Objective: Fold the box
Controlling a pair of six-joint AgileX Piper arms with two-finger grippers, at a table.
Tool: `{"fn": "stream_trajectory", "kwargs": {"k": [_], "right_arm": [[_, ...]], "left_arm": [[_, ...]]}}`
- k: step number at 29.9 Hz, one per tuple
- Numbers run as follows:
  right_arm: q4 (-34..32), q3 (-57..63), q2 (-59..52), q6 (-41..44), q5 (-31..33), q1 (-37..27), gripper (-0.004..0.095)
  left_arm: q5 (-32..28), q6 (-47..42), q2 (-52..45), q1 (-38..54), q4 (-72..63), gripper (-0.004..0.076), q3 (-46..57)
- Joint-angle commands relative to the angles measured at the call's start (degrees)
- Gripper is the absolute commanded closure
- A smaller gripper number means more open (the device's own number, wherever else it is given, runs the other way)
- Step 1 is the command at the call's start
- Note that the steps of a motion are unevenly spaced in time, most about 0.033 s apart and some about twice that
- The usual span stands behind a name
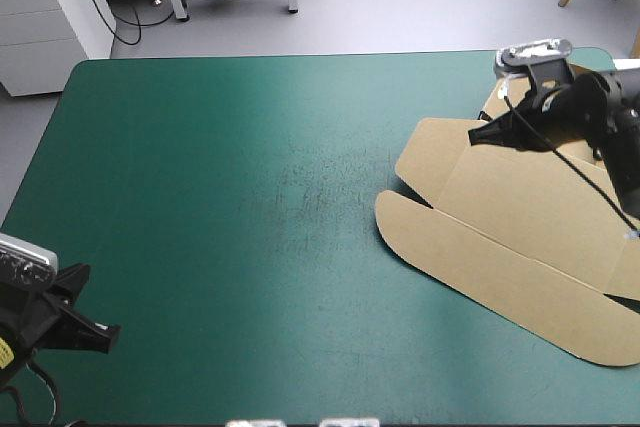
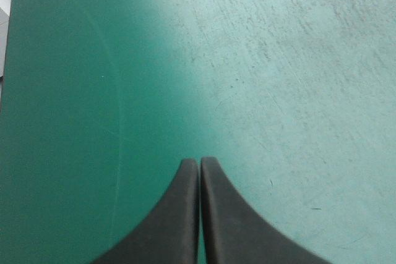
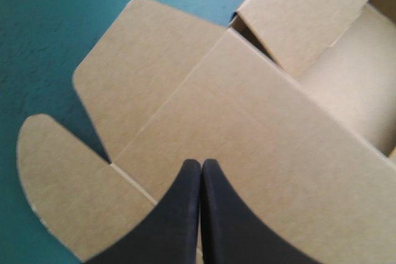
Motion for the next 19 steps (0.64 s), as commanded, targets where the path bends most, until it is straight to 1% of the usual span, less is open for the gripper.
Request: {"fn": "stream_trajectory", "kwargs": {"k": [1,3,4,6,7,12,16,19], "right_arm": [[4.47,9.87,-8.74,-3.22,-8.4,0.15,0.0926],[6.51,16.19,-11.87,-5.27,-11.22,0.15,0.0926],[6.93,20.45,-14.24,-6.73,-13.62,0.15,0.0926],[7.17,26.07,-17.58,-7.01,-17.33,0.15,0.0926],[7.18,30.25,-20.15,-7.01,-20.53,0.15,0.0926],[7.27,44.36,-31.04,-7.01,-32.3,0.15,0.0927],[7.4,53.03,-38.53,-6.31,-38.56,0.15,0.0927],[7.4,57.45,-44.13,-5.08,-41.93,0.15,0.0927]], "left_arm": [[-5.32,-0.57,-2.73,-0.25,-0.53,0.0734,2.69],[-7.05,-0.57,-4.69,-0.25,-0.65,0.0734,5.25],[-8.28,-0.57,-5.73,-0.25,-0.65,0.0734,6.62],[-10.54,-0.74,-7.58,-0.25,-0.81,0.0734,9.04],[-11.82,-1.25,-8.37,-0.25,-0.81,0.0734,10.3],[-17.06,-2.09,-11.5,-0.25,-1.24,0.0734,15.27],[-19.83,-2.09,-12.63,-0.25,-1.51,0.0734,17.65],[-21.58,-2.09,-13.28,-0.25,-1.51,0.0734,19.41]]}}
